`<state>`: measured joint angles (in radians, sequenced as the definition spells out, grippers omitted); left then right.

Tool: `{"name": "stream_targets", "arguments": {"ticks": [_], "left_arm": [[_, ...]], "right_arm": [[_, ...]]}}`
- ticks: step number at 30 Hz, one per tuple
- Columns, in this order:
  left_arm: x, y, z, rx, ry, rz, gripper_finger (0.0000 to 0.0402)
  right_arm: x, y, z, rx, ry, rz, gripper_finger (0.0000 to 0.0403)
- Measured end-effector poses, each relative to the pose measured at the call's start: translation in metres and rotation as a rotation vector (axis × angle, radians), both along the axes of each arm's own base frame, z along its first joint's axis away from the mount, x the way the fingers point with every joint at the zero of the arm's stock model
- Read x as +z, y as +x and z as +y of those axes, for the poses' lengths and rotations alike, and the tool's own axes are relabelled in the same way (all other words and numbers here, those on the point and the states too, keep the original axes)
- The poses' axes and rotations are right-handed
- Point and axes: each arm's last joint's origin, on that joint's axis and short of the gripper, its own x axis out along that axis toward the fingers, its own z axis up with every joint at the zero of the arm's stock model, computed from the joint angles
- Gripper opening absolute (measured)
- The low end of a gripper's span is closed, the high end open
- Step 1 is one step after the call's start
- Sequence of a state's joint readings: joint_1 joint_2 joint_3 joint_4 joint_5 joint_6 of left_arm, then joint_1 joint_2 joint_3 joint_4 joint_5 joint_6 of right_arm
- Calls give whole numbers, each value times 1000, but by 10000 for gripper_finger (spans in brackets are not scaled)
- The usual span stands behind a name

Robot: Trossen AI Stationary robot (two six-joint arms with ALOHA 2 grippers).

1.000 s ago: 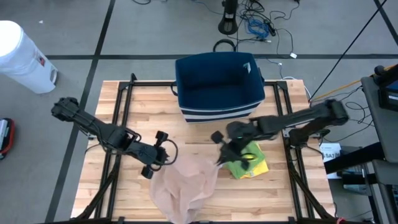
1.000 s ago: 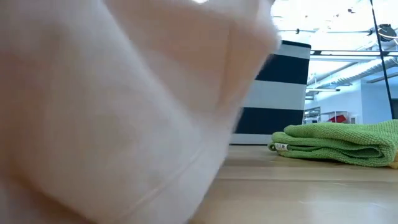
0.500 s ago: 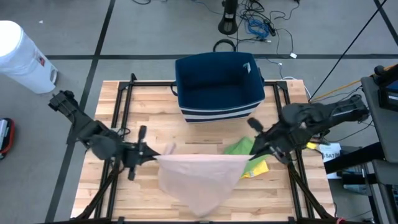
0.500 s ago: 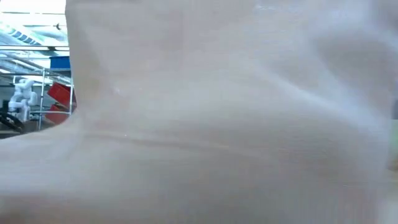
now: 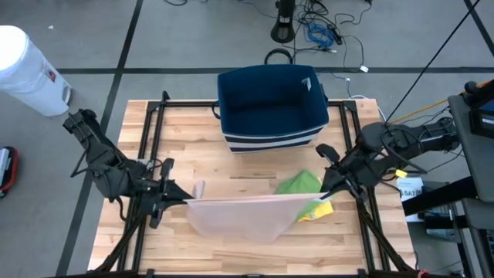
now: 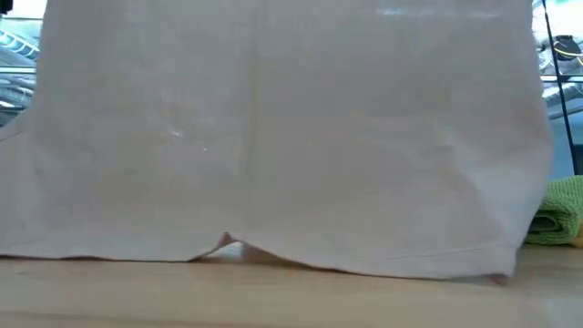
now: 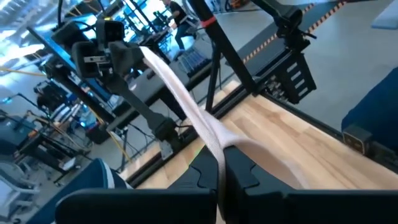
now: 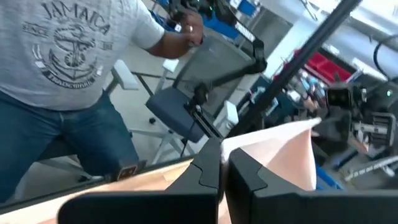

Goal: Fold towel
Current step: Fold the light brown towel

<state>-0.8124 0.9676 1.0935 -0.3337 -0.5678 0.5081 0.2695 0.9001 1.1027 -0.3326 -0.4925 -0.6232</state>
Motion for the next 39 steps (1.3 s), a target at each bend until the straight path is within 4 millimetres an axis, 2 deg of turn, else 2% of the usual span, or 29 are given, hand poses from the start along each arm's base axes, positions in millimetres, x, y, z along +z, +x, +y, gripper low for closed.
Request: {"name": "stream_targets", "arguments": {"ticks": [16,22,27,29,32,35,39], "left_arm": [[17,1,-3,-80,116,-192,0],[25,1,-5,-130,166,-294,0],[26,0,-5,-147,189,-312,0],[25,2,-3,-121,195,-298,0],[19,7,5,41,236,-224,0],[9,14,19,230,287,-122,0],[-5,26,40,385,292,8,0]], "right_arm": [[7,0,3,129,-36,-144,0],[10,9,7,178,-35,-214,0],[8,18,10,197,-44,-223,0],[8,21,10,151,-57,-198,0],[7,27,6,2,-105,-138,0],[-1,37,-3,-192,-173,-53,0],[-13,47,-20,-441,-259,58,0]]}}
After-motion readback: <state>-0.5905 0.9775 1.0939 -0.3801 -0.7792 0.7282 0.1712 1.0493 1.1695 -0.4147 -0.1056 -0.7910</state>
